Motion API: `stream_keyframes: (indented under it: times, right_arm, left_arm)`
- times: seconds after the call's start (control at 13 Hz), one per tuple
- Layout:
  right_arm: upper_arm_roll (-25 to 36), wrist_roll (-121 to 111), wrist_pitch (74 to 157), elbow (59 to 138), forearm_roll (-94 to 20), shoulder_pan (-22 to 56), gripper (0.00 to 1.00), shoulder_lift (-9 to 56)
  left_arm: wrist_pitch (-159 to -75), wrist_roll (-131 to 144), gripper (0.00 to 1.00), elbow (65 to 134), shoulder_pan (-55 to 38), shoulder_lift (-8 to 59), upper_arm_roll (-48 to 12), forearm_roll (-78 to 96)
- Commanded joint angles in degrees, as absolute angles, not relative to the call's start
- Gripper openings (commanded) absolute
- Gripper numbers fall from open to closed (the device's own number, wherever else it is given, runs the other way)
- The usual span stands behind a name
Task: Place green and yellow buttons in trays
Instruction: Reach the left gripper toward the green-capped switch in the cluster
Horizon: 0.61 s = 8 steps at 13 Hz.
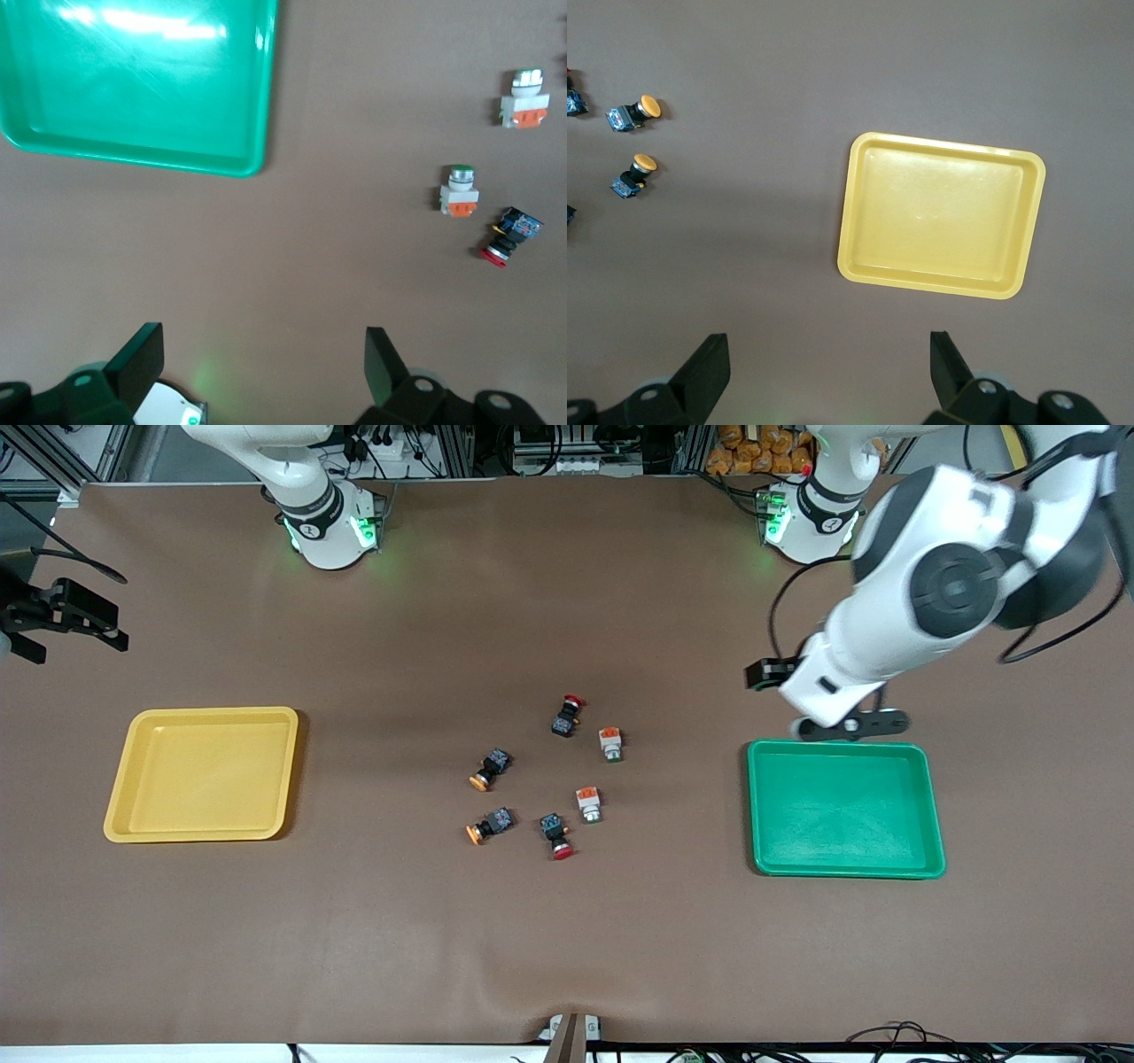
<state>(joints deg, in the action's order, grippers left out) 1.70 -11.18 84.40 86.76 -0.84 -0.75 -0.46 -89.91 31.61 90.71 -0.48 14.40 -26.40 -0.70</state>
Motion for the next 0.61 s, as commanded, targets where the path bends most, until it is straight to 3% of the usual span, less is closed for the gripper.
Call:
stream_keyframes:
  times: [0.0, 0.54]
  right_arm:
    - [1.2, -11.1, 83.6, 87.3, -1.5, -1.5, 1.0, -1.2]
    - [1.4, -10.7, 83.6, 87.2, -1.5, -1.8, 1.0, 1.9]
  left_arm:
    - [-92.6, 34.7, 1.0, 93.3, -3.1, 14.8, -26.3, -0.8]
    - [-103.7, 48.4, 1.0, 97.0, -12.0, 20.9, -26.3, -0.9]
